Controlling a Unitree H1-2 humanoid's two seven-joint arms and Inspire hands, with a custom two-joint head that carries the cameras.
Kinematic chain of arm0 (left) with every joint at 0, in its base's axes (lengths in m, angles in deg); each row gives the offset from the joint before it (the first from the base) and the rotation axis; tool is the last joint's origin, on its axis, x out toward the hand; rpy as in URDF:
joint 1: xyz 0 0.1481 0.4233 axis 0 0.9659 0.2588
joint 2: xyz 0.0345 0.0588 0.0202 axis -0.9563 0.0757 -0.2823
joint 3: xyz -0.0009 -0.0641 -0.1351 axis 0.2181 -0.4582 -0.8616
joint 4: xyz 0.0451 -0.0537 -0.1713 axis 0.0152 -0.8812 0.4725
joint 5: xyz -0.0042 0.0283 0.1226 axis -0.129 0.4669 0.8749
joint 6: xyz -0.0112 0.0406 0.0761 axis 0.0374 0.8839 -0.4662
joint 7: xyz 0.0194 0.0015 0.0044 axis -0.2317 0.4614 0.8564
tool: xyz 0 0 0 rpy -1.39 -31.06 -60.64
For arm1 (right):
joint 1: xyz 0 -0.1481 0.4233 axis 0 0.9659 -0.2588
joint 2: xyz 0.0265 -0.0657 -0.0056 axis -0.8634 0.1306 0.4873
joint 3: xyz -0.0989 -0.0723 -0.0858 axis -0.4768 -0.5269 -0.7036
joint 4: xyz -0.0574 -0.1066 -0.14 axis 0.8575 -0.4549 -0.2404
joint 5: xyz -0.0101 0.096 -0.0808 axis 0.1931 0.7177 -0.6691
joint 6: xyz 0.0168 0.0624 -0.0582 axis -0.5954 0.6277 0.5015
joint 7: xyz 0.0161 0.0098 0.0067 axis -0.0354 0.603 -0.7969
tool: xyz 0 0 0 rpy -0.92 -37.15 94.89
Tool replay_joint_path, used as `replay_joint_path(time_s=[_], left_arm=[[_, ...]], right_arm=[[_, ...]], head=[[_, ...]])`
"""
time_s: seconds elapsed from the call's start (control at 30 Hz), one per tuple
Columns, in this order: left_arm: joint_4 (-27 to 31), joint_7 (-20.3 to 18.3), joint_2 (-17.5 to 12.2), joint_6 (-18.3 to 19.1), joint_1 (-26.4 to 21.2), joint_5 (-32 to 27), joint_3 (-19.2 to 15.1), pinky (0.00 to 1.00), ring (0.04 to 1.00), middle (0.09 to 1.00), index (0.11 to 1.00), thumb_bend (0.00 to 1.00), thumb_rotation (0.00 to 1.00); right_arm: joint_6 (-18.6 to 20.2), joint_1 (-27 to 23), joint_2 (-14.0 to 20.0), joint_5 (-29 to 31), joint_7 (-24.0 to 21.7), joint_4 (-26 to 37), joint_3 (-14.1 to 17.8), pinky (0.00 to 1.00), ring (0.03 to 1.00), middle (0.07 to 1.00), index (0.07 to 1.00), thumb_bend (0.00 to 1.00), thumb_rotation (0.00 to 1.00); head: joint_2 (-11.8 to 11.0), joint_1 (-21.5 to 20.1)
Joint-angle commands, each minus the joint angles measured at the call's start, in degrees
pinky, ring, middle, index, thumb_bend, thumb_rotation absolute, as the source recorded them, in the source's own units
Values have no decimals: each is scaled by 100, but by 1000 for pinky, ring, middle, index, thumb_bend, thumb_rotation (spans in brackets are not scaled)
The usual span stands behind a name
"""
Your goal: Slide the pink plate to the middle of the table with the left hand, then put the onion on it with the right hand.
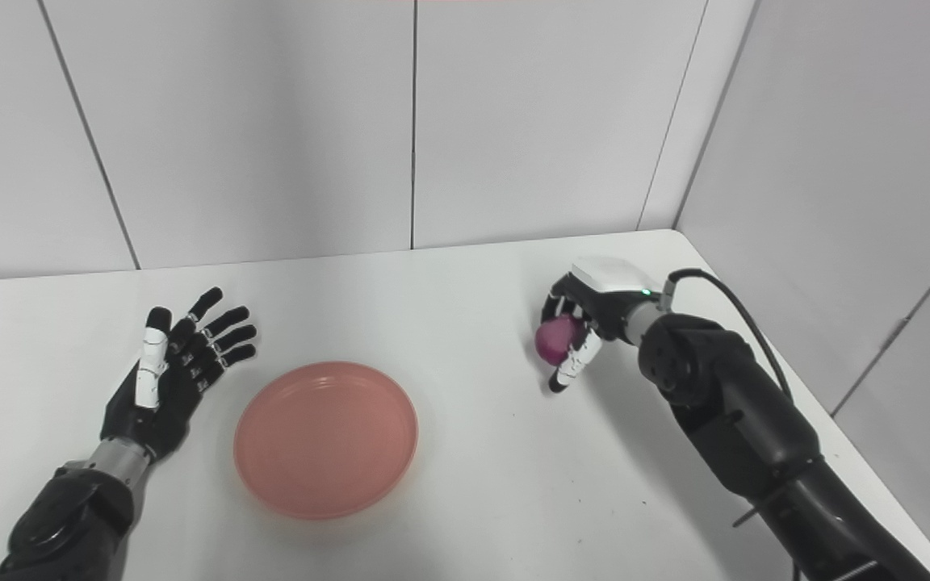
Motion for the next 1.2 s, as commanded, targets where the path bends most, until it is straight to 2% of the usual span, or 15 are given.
replay_joint_path(time_s=[0.0,0.17,0.37,0.5,0.67,0.87,1.07,1.17], left_arm=[[-722,213,30,575,641,248,91,804,822,843,923,770,920],[-726,209,69,577,645,255,114,807,831,850,931,779,925],[-678,300,156,609,667,275,123,799,828,848,923,773,921],[-665,357,211,550,685,362,177,790,823,842,923,779,929],[-643,414,289,521,701,420,190,796,825,850,932,783,933],[-550,622,392,566,729,500,164,772,803,831,916,780,913],[-460,721,479,589,766,538,179,769,795,824,912,765,911],[-425,736,525,613,775,573,198,781,803,827,915,757,920]], right_arm=[[-85,-388,162,-74,8,250,93,335,413,495,608,826,136],[-200,-583,60,-42,-52,517,33,308,387,469,600,840,110],[-339,-843,-206,-154,-117,750,-208,315,389,479,608,829,150],[-602,-1025,-563,-216,2,748,-451,274,343,434,590,841,162],[-769,-1156,-927,-373,-84,832,-700,326,400,481,597,812,208],[-760,-1224,-1519,-628,-63,853,-963,307,385,474,590,840,183],[-781,-1286,-1867,-705,-135,755,-1114,346,418,496,604,836,192],[-877,-1271,-1940,-708,-81,699,-1155,319,390,484,606,835,201]], head=[[5,15],[0,79],[-13,279],[-33,513],[-57,742],[-92,1002],[-102,1291],[-97,1494]])
